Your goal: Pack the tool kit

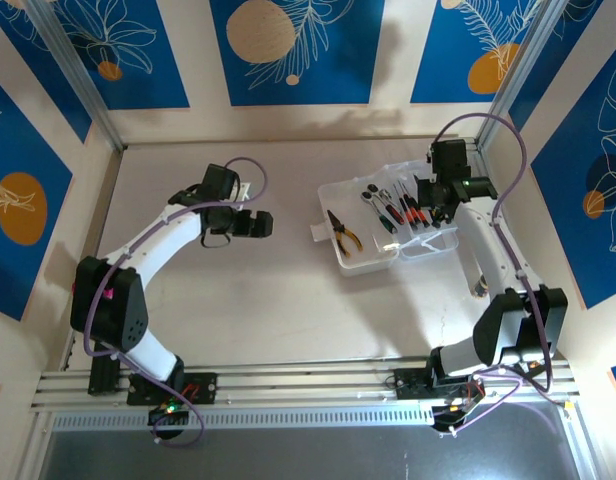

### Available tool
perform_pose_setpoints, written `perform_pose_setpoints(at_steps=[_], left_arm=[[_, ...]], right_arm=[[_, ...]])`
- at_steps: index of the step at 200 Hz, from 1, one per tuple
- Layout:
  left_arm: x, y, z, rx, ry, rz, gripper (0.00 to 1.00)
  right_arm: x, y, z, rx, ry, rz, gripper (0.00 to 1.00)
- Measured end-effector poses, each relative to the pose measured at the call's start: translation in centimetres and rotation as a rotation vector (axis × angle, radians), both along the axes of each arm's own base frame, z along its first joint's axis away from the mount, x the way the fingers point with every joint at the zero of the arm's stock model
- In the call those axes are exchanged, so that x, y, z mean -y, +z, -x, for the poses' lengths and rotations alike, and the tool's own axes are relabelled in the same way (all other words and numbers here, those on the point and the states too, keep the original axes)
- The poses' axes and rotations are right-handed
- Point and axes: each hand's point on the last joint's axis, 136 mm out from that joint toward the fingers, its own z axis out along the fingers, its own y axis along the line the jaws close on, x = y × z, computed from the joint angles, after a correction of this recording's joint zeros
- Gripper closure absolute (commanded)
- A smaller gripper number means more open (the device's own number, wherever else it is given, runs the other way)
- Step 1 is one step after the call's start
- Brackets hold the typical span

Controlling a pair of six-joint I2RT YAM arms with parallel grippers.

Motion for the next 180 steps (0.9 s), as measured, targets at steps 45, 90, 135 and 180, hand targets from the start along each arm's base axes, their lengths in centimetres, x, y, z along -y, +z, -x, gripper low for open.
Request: perform_pose_setpoints(at_steps=[45,90,135,180], left_arm=[[-0.8,-1.7,0.6,-0.039,0.006,-0.049,0.00],[-0.9,-2.2,0.8,-0.051,0.006,-0.052,0.00],[-1.0,-2.9,1.2,-0.066,0.006,-0.057,0.00],[-1.1,-3.2,1.3,-0.069,0.005,-0.057,0.00]], right_arm=[[1.8,-0.3,-0.9,-0.011,-0.003,0.114,1.00],[2.3,-1.1,-2.4,-0.007,-0.006,0.171,1.00],[2.2,-3.1,-3.5,-0.041,0.005,0.186,1.00],[2.1,-4.9,-4.2,-0.075,0.016,0.199,1.00]])
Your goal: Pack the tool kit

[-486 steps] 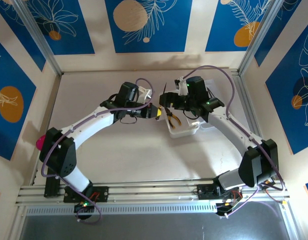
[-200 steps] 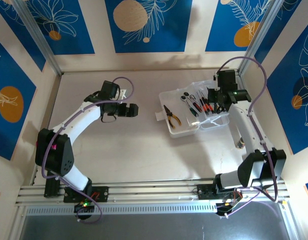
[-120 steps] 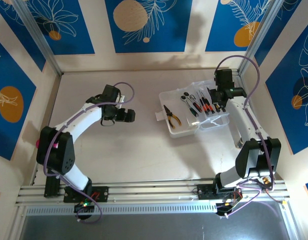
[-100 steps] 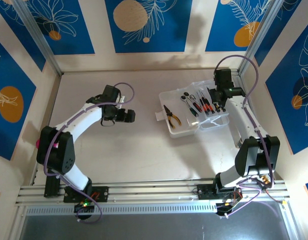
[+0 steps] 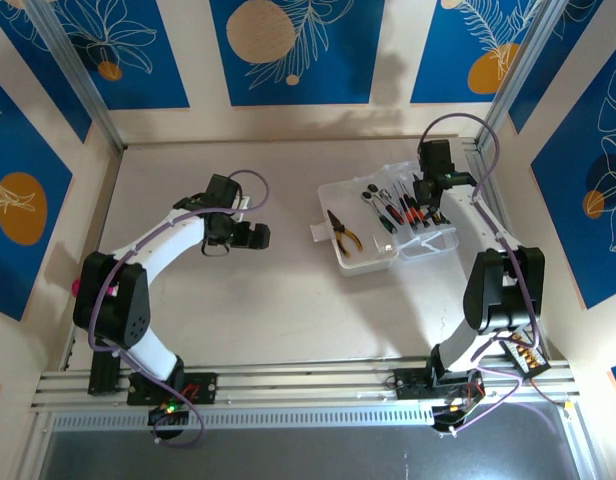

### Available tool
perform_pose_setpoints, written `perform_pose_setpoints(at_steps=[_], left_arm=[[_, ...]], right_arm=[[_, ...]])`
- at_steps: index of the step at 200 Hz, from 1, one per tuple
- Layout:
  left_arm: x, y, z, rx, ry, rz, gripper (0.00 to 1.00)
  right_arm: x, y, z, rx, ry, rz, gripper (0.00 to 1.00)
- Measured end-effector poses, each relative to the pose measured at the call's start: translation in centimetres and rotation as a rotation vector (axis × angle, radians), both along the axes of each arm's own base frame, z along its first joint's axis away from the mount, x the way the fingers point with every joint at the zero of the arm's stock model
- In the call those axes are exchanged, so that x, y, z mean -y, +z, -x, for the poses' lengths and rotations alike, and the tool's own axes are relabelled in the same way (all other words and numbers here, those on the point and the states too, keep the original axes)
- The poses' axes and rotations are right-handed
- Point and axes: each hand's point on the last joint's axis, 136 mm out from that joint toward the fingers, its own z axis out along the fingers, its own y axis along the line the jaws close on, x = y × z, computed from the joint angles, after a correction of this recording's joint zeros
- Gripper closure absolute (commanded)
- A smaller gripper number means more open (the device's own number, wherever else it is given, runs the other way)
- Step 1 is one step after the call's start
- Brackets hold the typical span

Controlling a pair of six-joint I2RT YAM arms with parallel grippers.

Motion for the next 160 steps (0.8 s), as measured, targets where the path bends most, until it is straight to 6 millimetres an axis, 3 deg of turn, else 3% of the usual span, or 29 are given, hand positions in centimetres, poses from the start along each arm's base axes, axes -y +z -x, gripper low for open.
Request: perform_pose_setpoints(at_steps=[118,130,146,160], left_arm=[[0.1,-0.4,0.1,-0.005,0.005,0.008,0.00],[0.1,-0.4,0.1,-0.006,0.008,0.009,0.00],[0.1,-0.4,0.2,-0.008,0.011,0.010,0.00],[0.1,-0.4,0.2,-0.009,0.011,0.010,0.00]], right_arm=[[-0.7,-1.2,-0.4,-0.028,0.027,0.009,1.00],[-0.8,-1.2,-0.4,-0.030,0.028,0.009,0.94],[-0.8,-1.2,-0.4,-0.027,0.022,0.004,0.76],[-0.9,-1.4,-0.2,-0.032,0.016,-0.008,0.67]])
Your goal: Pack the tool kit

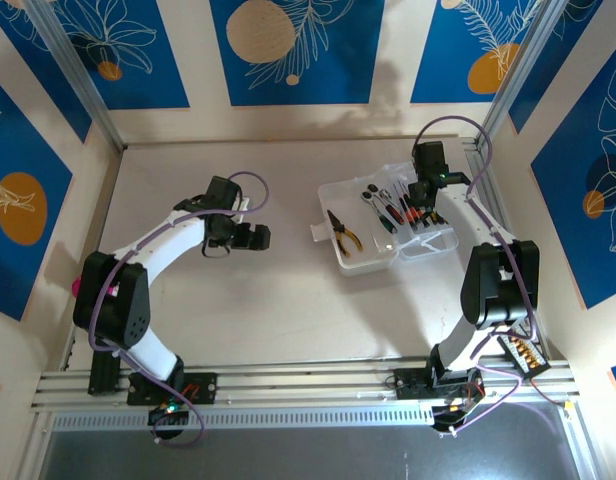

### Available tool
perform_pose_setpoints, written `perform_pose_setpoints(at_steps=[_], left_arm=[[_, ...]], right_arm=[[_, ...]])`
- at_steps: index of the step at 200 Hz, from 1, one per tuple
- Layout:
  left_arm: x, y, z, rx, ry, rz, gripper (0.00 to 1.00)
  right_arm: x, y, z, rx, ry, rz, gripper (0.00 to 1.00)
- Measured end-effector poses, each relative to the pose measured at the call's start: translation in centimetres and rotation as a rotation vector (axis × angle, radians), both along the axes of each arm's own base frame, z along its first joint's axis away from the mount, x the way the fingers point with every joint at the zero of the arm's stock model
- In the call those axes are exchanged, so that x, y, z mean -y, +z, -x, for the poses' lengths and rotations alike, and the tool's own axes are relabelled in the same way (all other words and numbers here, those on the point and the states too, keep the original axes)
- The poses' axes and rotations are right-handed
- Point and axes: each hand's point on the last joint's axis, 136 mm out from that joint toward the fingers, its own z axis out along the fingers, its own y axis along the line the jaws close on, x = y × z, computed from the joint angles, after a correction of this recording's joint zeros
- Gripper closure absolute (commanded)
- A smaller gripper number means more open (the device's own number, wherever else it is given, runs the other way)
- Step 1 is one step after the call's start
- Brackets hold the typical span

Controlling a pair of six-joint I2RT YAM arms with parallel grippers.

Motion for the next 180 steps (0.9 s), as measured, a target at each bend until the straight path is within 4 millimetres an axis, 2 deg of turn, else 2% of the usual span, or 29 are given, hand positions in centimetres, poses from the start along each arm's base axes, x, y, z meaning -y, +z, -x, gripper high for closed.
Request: perform_pose_setpoints(at_steps=[42,51,58,73,86,108,121,129,142,163,180], left_arm=[[0.1,-0.2,0.1,-0.004,-0.002,0.005,0.00],[0.1,-0.2,0.1,-0.004,-0.003,0.006,0.00],[0.1,-0.2,0.1,-0.004,-0.003,0.006,0.00],[0.1,-0.2,0.1,-0.003,-0.003,0.005,0.00],[0.1,-0.2,0.1,-0.001,-0.003,0.006,0.00],[0.2,-0.5,-0.1,-0.005,-0.003,0.005,0.00],[0.2,-0.9,-0.1,-0.012,-0.003,0.002,0.00],[0.2,-1.1,-0.1,-0.017,-0.004,0.001,0.00],[0.4,-1.4,-0.3,-0.024,-0.008,0.002,0.00],[1.2,-1.6,-0.7,-0.028,-0.021,0.010,0.00],[1.8,-1.6,-1.0,-0.020,-0.033,0.018,0.00]], right_arm=[[-0.3,0.0,0.6,-0.006,-0.017,-0.044,0.61],[-0.4,0.3,0.9,-0.002,-0.021,-0.057,0.55],[-0.6,0.8,1.2,0.006,-0.027,-0.073,0.45],[-0.9,2.9,2.4,0.051,-0.048,-0.129,0.16],[-1.1,5.4,3.9,0.116,-0.069,-0.190,0.01],[-1.4,9.2,7.6,0.229,-0.120,-0.334,0.01],[-1.5,10.0,10.1,0.266,-0.161,-0.423,0.01],[-1.6,9.8,11.6,0.272,-0.192,-0.478,0.01],[-2.0,8.4,13.9,0.252,-0.246,-0.559,0.01],[-3.3,4.5,17.0,0.174,-0.345,-0.692,0.01],[-3.8,1.8,18.6,0.114,-0.435,-0.767,0.00]])
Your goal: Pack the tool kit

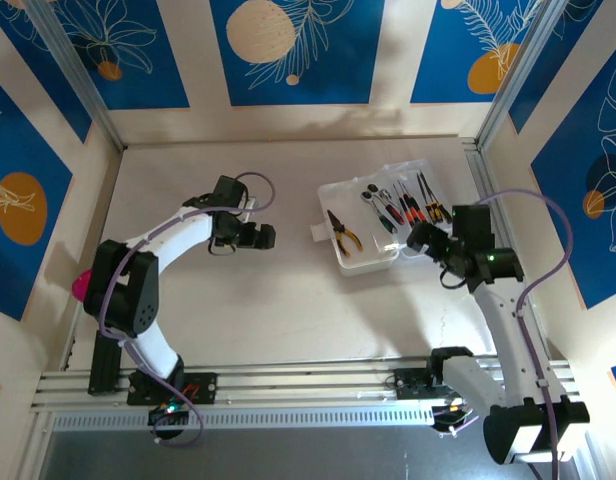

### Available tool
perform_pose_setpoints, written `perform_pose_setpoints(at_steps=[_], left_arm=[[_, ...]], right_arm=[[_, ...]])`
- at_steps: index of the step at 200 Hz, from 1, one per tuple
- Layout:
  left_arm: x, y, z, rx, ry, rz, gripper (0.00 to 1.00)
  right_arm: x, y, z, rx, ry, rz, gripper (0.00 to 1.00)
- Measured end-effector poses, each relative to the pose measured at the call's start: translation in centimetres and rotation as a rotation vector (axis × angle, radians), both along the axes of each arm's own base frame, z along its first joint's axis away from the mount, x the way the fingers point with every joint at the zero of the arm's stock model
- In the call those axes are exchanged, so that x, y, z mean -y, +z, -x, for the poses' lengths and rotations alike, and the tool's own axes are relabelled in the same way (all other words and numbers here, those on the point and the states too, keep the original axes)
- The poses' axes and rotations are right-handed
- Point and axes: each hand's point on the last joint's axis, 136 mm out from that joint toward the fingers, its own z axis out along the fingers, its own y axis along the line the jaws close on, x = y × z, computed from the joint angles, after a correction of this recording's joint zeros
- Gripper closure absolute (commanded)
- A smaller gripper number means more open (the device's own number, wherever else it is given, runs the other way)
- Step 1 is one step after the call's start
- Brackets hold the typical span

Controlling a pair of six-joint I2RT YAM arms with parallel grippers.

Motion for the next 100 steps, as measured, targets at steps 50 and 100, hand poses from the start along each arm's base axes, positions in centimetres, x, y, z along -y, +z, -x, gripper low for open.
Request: perform_pose_setpoints(at_steps=[50,100], left_arm=[[1.3,0.4,-0.3,0.022,-0.025,0.029,0.00],[1.8,0.3,-0.6,0.029,-0.032,0.048,0.00]], right_arm=[[1.5,-5.3,2.0,-0.123,-0.286,-0.176,0.33],[4.9,-6.3,1.4,-0.100,-0.513,-0.246,0.36]])
